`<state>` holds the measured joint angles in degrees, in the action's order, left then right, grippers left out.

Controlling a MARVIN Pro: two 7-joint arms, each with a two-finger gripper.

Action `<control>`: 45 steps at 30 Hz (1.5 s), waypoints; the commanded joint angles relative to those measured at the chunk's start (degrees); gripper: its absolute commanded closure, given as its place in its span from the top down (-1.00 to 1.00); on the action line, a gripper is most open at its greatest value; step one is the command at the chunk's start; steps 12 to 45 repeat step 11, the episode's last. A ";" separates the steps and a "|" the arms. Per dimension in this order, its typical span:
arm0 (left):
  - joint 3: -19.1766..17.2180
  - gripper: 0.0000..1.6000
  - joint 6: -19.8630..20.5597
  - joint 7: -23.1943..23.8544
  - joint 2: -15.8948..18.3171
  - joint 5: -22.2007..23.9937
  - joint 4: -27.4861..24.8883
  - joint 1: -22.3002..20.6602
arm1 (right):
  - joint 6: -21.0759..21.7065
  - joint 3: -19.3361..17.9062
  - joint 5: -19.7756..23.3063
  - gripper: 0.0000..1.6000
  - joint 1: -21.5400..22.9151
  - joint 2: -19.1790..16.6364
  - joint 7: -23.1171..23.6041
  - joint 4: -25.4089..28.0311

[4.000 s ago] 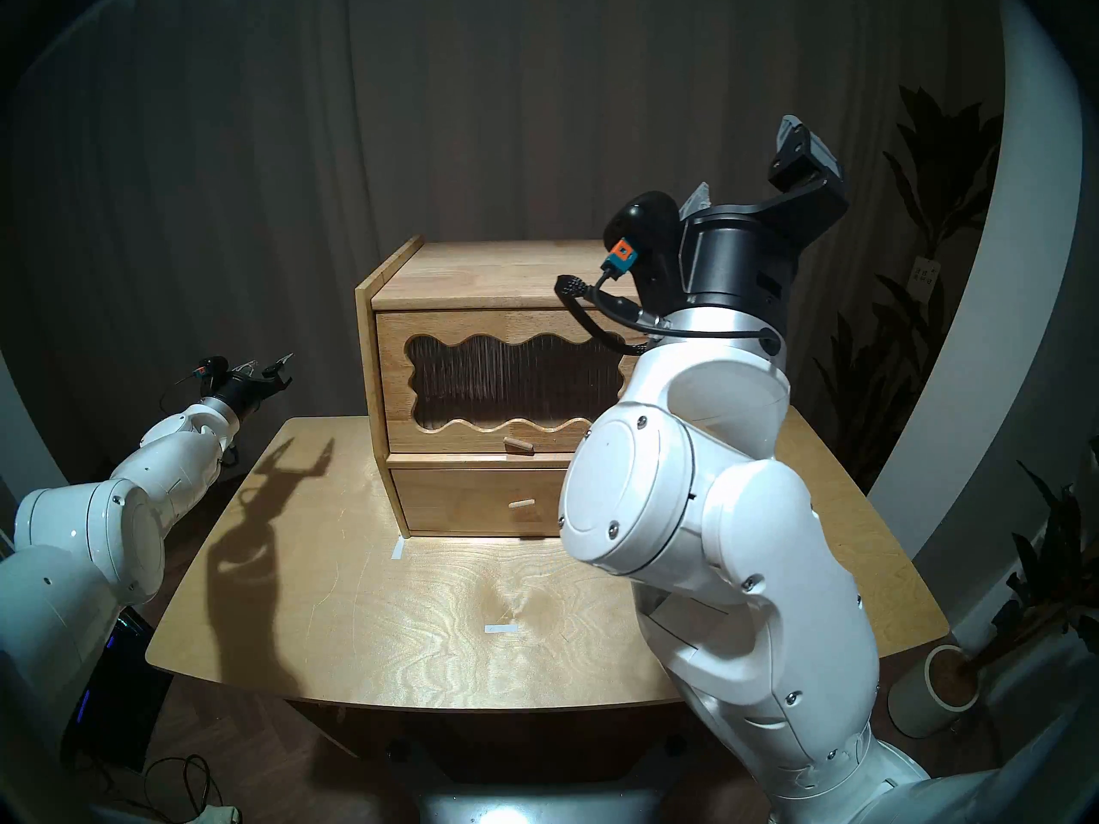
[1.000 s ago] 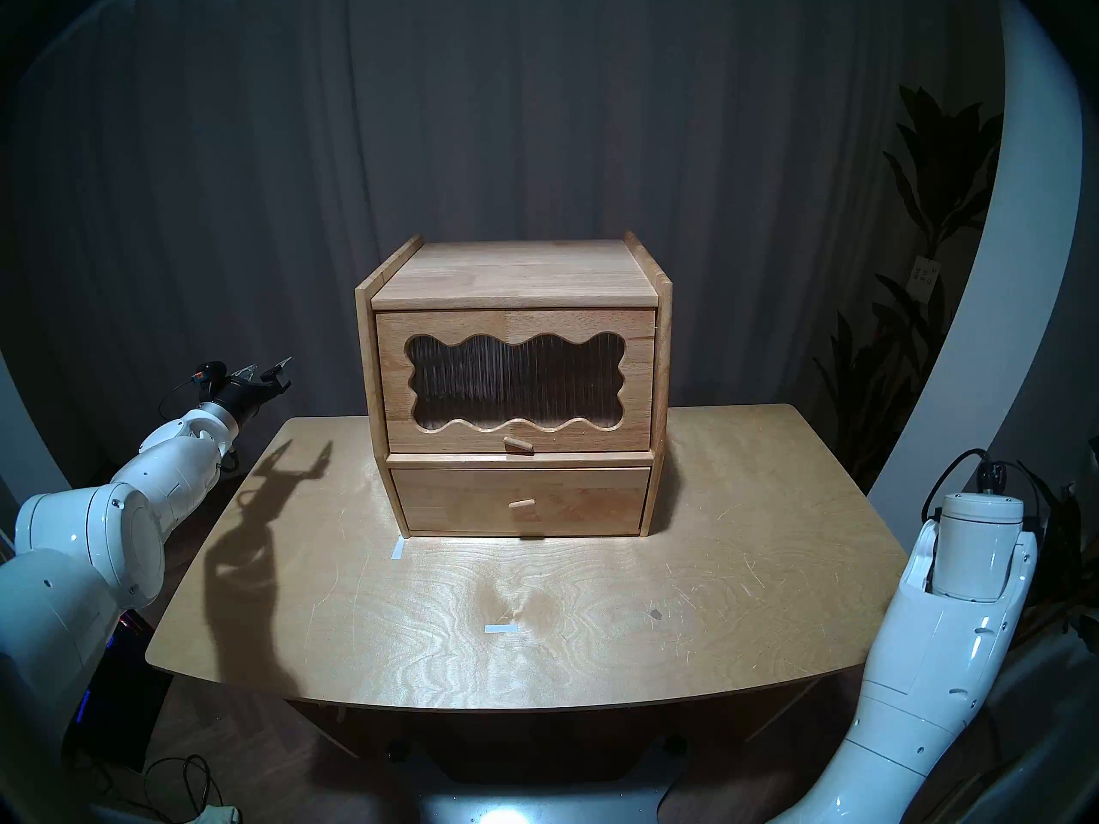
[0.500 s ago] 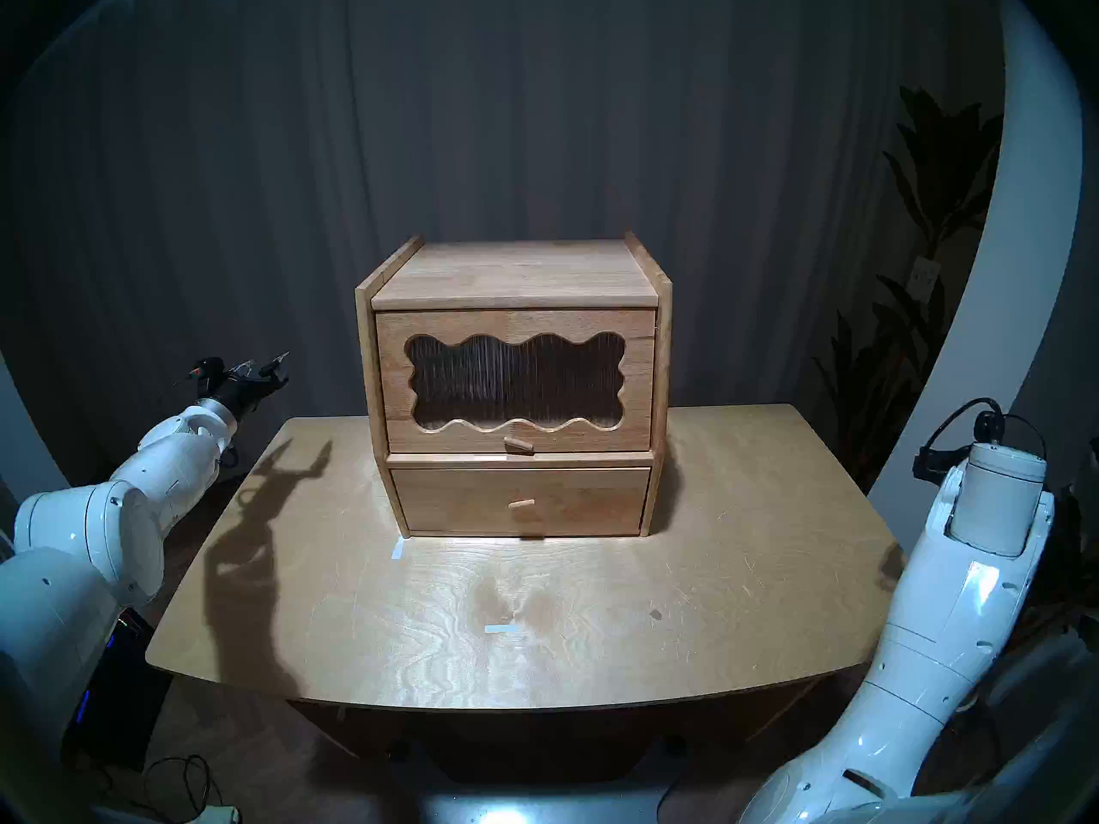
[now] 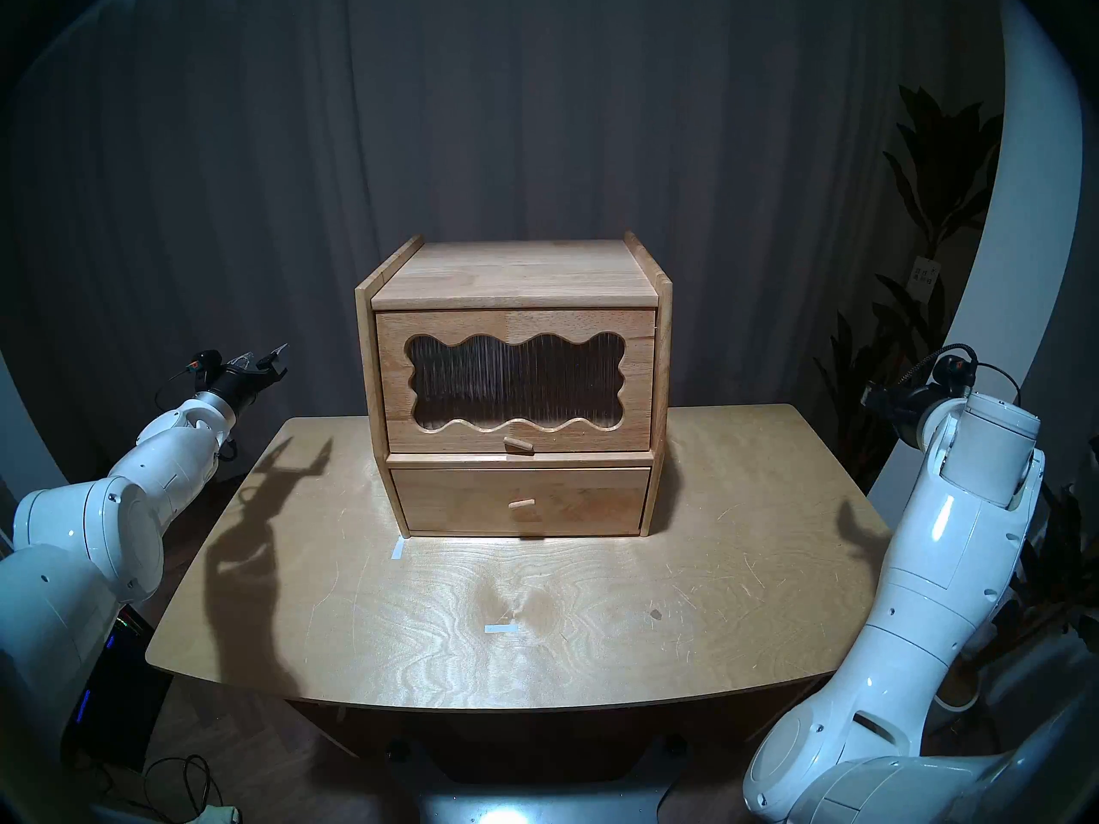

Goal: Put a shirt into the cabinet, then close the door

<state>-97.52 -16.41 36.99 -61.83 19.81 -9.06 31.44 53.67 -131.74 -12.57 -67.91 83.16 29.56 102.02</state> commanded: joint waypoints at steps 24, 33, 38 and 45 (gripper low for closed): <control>0.66 1.00 -0.22 -1.88 -0.21 -0.69 -1.40 -3.17 | -4.74 -15.43 20.32 1.00 -4.96 3.61 16.14 -4.02; 0.66 1.00 -0.22 -1.88 -0.21 -0.69 -1.40 -3.17 | -4.74 -15.43 20.32 1.00 -4.96 3.61 16.14 -4.02; 0.66 1.00 -0.22 -1.88 -0.21 -0.69 -1.40 -3.17 | -4.74 -15.43 20.32 1.00 -4.96 3.61 16.14 -4.02; 0.66 1.00 -0.22 -1.88 -0.21 -0.69 -1.40 -3.17 | -4.74 -15.43 20.32 1.00 -4.96 3.61 16.14 -4.02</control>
